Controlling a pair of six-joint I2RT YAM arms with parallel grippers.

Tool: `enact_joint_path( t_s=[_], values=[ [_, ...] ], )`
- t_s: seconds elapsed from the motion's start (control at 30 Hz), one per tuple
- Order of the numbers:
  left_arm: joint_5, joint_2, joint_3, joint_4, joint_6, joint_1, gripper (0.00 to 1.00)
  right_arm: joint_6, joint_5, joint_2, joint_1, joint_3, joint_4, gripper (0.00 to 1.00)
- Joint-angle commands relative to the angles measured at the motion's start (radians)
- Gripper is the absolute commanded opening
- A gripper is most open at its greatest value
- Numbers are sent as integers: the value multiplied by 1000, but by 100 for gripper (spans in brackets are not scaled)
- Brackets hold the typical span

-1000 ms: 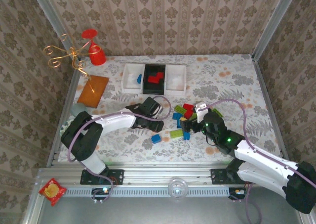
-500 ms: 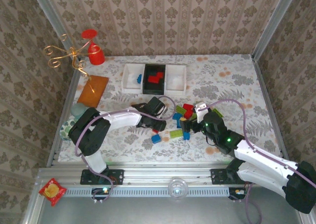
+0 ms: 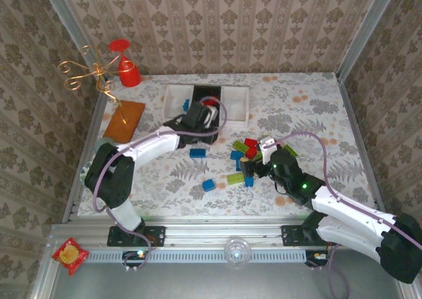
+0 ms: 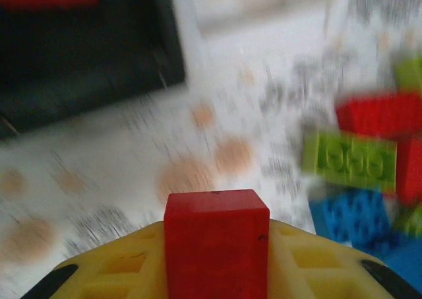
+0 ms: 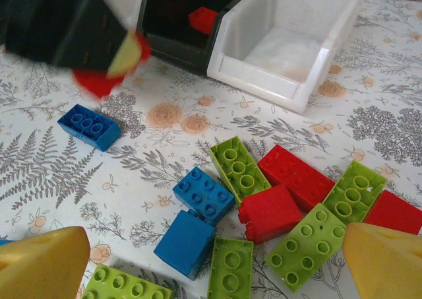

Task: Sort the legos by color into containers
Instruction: Place the lego in the container.

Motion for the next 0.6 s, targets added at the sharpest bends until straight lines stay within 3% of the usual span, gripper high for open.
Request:
enact_joint_path(
  t_s=[0.0, 0.23, 0.33, 0.43, 0.57],
  values=[
    [-48, 67, 79, 77, 38, 57, 35, -16, 28, -14, -3, 3, -4, 100],
    [-102, 291, 346, 52, 89, 124, 38, -16, 28, -6, -3, 4, -2, 100],
    [-127, 376, 456, 18, 111, 137, 44, 10, 70, 10, -7, 10, -9, 100],
    [-130, 394, 512, -6, 119, 143, 57, 53, 89, 61, -27, 54, -69, 100],
    [-132, 318, 481, -3, 129, 141, 64, 83, 89, 126, -45, 107, -135, 100]
  ],
)
